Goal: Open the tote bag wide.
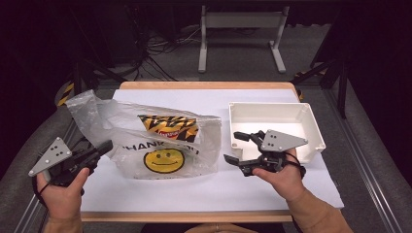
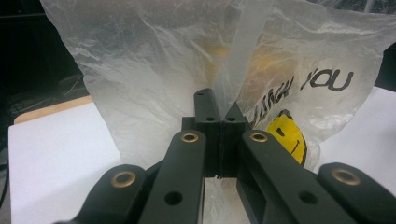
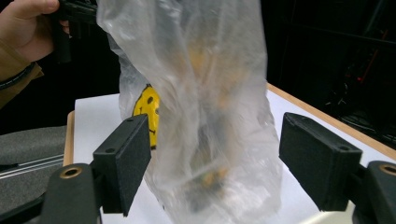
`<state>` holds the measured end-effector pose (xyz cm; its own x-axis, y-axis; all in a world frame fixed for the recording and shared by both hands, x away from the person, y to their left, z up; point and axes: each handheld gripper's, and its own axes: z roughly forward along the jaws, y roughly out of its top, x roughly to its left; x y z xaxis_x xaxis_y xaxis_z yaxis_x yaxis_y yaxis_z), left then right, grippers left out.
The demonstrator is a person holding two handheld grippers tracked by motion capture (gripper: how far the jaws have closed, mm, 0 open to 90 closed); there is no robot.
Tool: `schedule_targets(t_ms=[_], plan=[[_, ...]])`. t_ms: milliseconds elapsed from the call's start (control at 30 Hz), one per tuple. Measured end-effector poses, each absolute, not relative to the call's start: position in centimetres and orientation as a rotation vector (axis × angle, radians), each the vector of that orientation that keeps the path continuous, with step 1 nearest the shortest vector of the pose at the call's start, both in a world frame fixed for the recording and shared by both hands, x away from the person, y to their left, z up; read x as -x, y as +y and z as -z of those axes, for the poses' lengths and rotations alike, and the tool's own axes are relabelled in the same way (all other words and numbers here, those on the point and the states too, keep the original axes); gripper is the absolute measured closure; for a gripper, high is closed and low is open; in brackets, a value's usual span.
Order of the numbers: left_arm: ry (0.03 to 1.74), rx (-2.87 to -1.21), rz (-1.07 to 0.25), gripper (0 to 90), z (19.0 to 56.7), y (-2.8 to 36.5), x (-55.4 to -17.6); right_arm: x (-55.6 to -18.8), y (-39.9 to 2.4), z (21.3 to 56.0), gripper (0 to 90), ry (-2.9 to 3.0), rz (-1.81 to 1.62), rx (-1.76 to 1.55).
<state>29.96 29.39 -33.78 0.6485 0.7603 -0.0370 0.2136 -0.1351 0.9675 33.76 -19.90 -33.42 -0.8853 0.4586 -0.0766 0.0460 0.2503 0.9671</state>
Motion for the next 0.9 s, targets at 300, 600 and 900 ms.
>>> schedule_targets(t_ms=[300,600,900], plan=[[0.804,-1.687,-0.568,89.6,33.8,29.4,-29.9,-34.5,-18.0,33.0,27.9,2.171,-1.693,-0.463],[0.795,-1.689,-0.563,89.6,33.8,29.2,-30.0,-34.6,-16.9,32.3,42.6,2.154,-1.693,-0.42],[0.789,-1.695,-0.572,89.6,33.8,29.1,-30.2,-34.8,-16.6,31.7,83.4,2.152,-1.683,-0.391]])
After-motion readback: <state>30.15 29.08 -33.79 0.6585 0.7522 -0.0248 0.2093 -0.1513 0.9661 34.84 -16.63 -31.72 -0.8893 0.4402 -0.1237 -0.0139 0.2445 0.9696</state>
